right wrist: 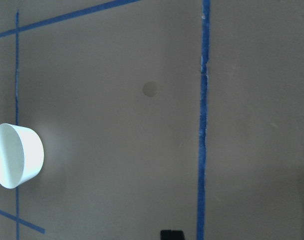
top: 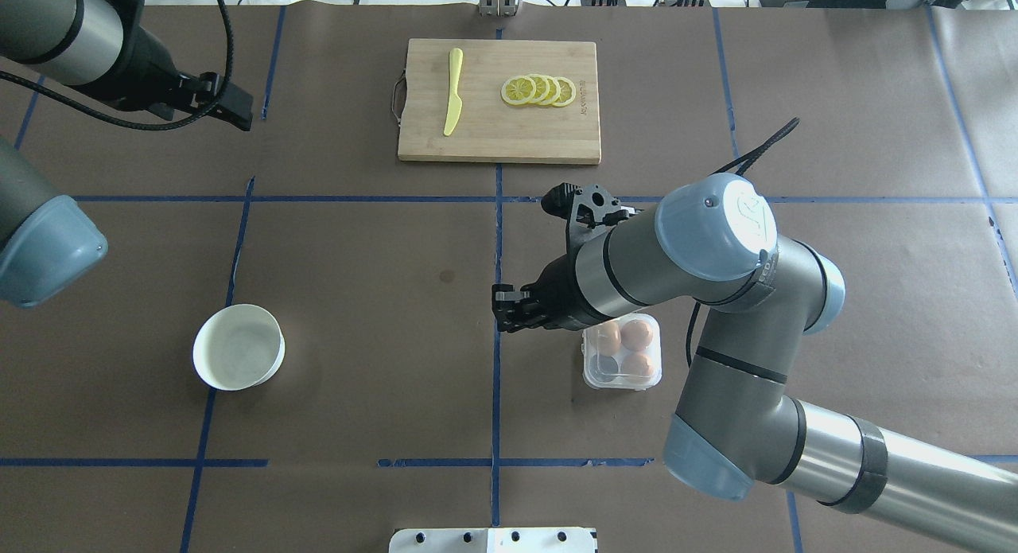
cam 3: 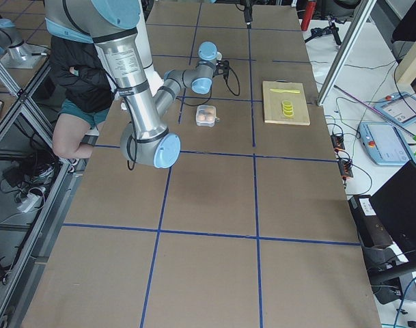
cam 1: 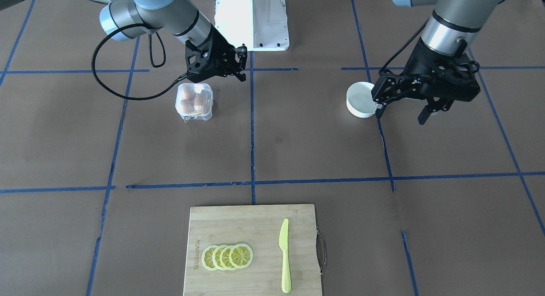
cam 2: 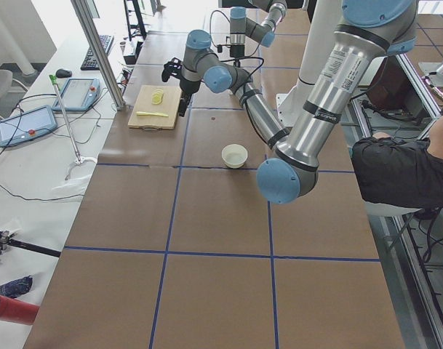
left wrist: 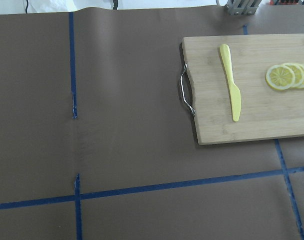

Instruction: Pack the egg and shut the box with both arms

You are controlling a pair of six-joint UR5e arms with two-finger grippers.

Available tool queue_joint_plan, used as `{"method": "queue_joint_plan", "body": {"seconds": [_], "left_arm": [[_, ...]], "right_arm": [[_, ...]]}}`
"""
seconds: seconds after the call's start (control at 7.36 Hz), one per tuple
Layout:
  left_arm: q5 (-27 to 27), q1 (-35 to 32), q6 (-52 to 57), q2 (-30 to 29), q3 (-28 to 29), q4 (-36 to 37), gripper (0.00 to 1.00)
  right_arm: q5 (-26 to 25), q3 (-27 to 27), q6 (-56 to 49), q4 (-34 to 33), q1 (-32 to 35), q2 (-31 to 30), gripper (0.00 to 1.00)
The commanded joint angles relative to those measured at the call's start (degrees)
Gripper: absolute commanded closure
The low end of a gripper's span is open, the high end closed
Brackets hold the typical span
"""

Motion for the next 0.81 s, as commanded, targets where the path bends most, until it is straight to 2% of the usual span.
{"method": "queue_joint_plan", "body": {"seconds": [0.0, 0.14, 0.27, 0.41, 0.68], "left_arm": [[-1.6, -4.3, 14.5, 6.6, 0.5, -0.4, 0.0], [-2.5, -8.0, 22.8, 10.0, 0.8, -1.7, 0.0], [-4.3, -11.1, 29.1, 14.8, 1.3, -5.7, 0.0], [-4.7, -12.6, 31.3, 18.6, 2.5, -10.8, 0.0], [-6.9, -15.0, 31.4, 26.0, 8.7, -27.0, 0.0]], "right_arm": [[-3.2, 1.3, 2.1, -0.6, 0.3, 2.2, 0.0], [-6.2, 3.9, 2.3, -5.7, 1.3, 2.2, 0.0], [-8.9, 7.5, 1.4, -13.7, 2.1, 2.2, 0.0], [-9.0, 9.0, 0.3, -19.0, 4.7, 2.3, 0.0], [-5.4, 8.8, -18.9, -30.0, 12.8, 1.4, 0.0]]}}
